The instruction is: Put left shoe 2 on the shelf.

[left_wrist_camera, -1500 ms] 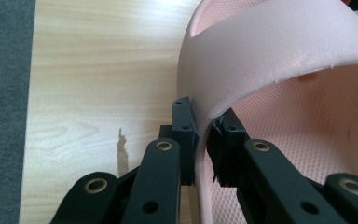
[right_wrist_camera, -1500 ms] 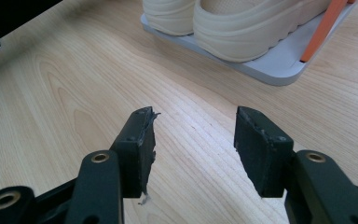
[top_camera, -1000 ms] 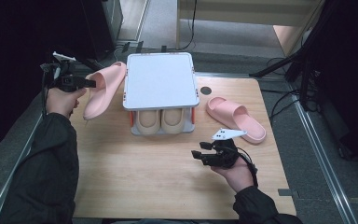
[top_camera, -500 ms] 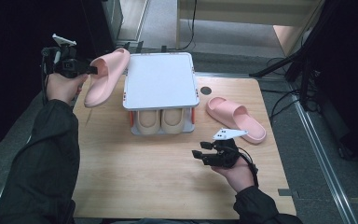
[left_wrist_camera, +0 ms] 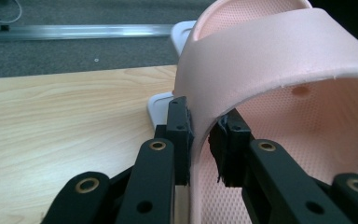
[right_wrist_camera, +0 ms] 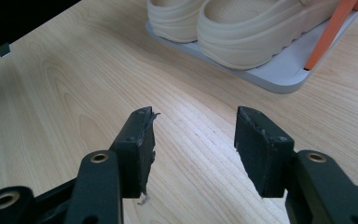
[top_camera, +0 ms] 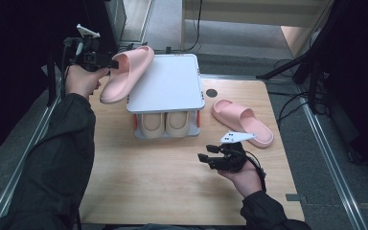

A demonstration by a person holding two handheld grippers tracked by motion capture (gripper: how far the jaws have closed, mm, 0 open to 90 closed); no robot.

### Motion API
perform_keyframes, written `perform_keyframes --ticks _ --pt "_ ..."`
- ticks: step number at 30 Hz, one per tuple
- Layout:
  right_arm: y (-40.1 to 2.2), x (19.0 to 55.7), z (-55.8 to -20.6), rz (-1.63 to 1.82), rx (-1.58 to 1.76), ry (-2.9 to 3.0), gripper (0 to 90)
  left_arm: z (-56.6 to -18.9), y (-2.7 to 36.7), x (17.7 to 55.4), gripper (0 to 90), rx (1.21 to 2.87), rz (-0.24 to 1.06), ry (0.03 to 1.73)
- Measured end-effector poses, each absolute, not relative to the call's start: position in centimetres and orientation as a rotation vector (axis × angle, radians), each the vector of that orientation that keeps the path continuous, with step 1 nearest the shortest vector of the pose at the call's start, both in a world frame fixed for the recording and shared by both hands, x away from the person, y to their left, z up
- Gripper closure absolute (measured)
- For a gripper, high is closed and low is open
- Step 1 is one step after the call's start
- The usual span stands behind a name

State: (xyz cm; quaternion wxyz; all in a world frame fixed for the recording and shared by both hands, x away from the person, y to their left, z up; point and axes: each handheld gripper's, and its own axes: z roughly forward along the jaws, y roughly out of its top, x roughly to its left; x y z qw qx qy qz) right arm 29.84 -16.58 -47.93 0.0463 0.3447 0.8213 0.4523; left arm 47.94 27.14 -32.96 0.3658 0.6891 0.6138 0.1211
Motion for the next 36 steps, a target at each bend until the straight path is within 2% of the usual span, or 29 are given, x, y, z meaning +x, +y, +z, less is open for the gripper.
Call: perform_keyframes --ticks 13,24,27,36 --pt "-16.6 29.8 -47.9 1.389 1.050 2.508 48.3 -32.9 23.8 49.0 73.6 1.812 0.320 1.533" --pt "-16.6 29.9 -47.9 1.391 1.046 2.510 48.3 -32.8 22.7 48.6 65.8 1.848 0.299 1.491" --pt "-16.5 29.8 -47.9 1.391 1.048 2.507 48.3 -32.7 22.3 48.5 65.4 1.850 0.273 1.487" --pt "-16.6 29.8 -47.8 1.396 1.047 2.499 48.3 -32.6 22.0 48.1 63.3 1.875 0.298 1.444"
